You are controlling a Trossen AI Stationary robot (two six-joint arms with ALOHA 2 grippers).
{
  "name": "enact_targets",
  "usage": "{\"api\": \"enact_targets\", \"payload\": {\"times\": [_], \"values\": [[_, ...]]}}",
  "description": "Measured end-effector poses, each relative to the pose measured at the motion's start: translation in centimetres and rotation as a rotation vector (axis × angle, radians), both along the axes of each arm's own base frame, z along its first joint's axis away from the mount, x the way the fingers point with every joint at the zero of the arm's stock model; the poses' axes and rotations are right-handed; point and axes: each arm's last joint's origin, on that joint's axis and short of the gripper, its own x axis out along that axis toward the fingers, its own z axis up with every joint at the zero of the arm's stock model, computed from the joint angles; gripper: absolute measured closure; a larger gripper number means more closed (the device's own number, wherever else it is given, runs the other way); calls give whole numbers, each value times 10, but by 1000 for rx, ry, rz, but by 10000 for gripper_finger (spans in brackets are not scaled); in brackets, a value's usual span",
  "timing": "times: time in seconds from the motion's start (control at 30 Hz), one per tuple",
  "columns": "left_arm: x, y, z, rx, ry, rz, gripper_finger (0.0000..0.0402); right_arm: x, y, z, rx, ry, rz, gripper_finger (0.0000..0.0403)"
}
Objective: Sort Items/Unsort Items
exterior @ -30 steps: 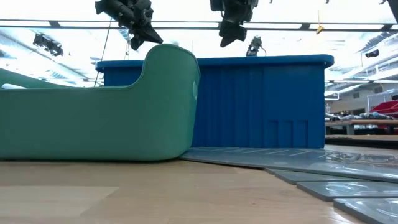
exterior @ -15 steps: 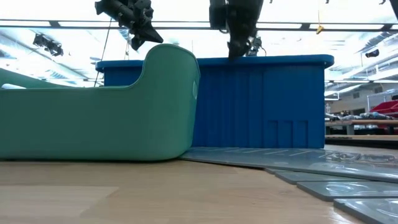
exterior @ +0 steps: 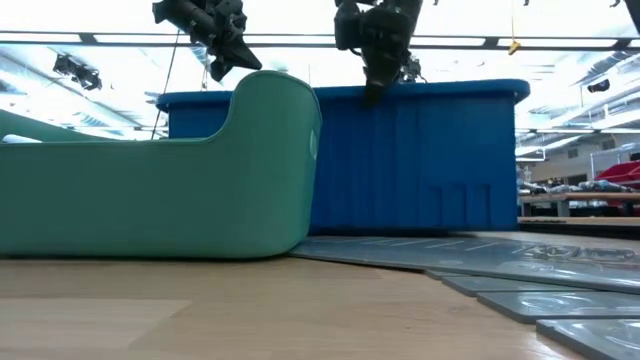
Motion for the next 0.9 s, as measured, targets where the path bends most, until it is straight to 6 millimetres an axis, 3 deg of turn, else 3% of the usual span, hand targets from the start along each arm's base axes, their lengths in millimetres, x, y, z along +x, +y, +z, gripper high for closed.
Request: {"api": "enact_targets", "payload": {"times": [0.2, 0.43, 0.6, 0.9], "values": [[0, 0, 0, -5, 2, 1, 396, -5, -16, 32, 60, -87, -16, 300], [1, 1, 2, -3, -25, 16, 396, -25, -44, 67, 195, -170, 9, 300], [1, 2, 4, -3, -40, 24, 396, -36, -56, 78, 237, -191, 12, 300], [3, 4, 8, 8, -77, 39, 396, -42, -61, 89, 299, -245, 13, 300]]}}
